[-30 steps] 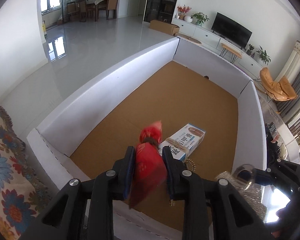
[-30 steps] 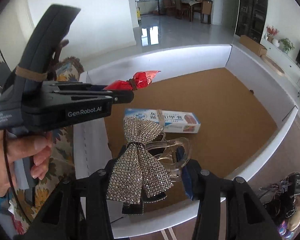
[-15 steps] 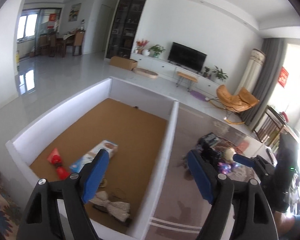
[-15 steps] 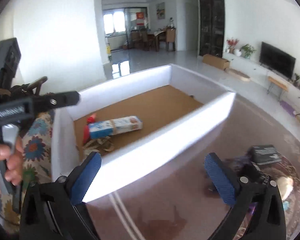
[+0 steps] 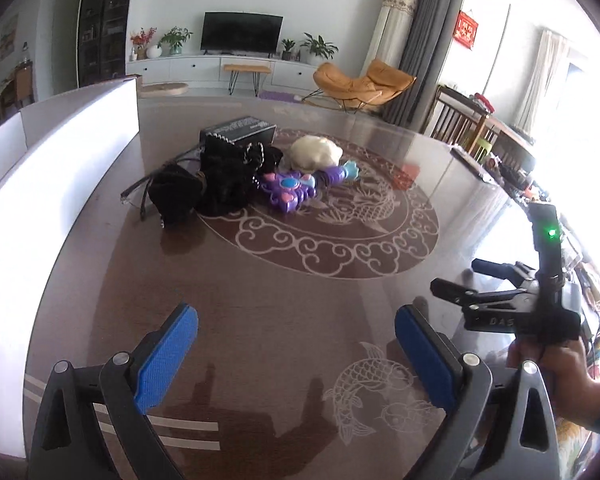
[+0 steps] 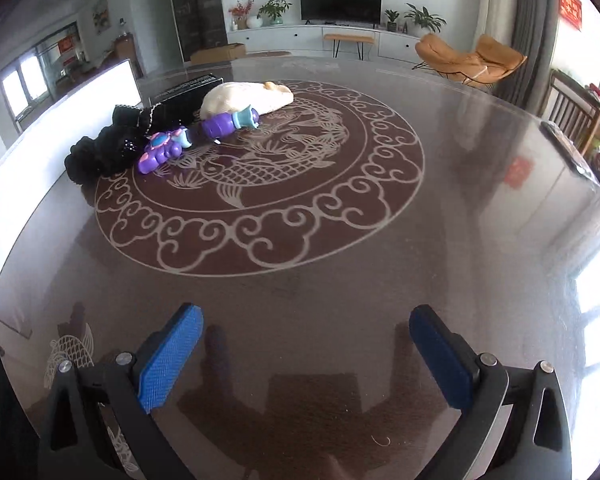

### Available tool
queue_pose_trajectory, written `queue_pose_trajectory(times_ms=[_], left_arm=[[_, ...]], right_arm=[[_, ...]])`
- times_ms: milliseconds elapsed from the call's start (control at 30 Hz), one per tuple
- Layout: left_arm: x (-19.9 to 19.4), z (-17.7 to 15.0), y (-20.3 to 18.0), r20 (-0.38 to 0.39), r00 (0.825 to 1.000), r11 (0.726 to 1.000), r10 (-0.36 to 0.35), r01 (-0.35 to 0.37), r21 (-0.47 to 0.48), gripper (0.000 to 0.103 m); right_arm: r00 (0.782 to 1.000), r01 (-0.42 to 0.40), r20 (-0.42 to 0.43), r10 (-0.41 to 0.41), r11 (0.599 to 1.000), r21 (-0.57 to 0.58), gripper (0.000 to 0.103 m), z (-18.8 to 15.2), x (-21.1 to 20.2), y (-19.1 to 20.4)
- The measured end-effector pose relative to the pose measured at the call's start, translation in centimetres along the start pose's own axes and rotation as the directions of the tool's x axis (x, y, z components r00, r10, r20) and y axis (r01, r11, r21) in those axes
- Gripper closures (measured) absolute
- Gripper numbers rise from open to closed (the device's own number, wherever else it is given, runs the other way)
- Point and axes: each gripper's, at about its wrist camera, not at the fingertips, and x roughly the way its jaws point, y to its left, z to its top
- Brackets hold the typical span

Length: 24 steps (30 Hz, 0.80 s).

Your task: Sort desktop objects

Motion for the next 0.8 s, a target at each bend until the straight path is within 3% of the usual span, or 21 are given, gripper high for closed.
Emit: queue_pose_trajectory(times_ms=[267, 367, 600, 800], left_arm=[[3.3, -2.3, 1.9, -0.034, 0.996, 0.996, 0.079, -0.080, -0.030, 0.002], [2.9, -2.4, 2.5, -0.004, 0.998, 0.996, 0.066, -0.066, -0.054, 0.002], [2.9, -2.5, 2.8, -0.020, 0.998, 0.995, 0.057, -0.058, -0.075, 0.003], [3.3, -2.7, 1.8, -0.030, 0.994, 0.994, 0.102, -0.103, -0.020, 0.003]], right_arm=[[1.000, 0.005, -0.009, -0.005, 0.999, -0.041, 0.000, 0.0, 0.4, 1.8], [1.000, 0.023, -0.013, -0.024, 0.999, -0.043, 0.000, -0.1, 0.5, 2.0], [1.000, 0.027, -0.013, -0.028, 0.999, -0.042, 0.000, 0.0, 0.6, 2.0], [1.000, 0.027, -0.013, -0.027, 0.999, -0.042, 0.000, 0.0, 0.6, 2.0]])
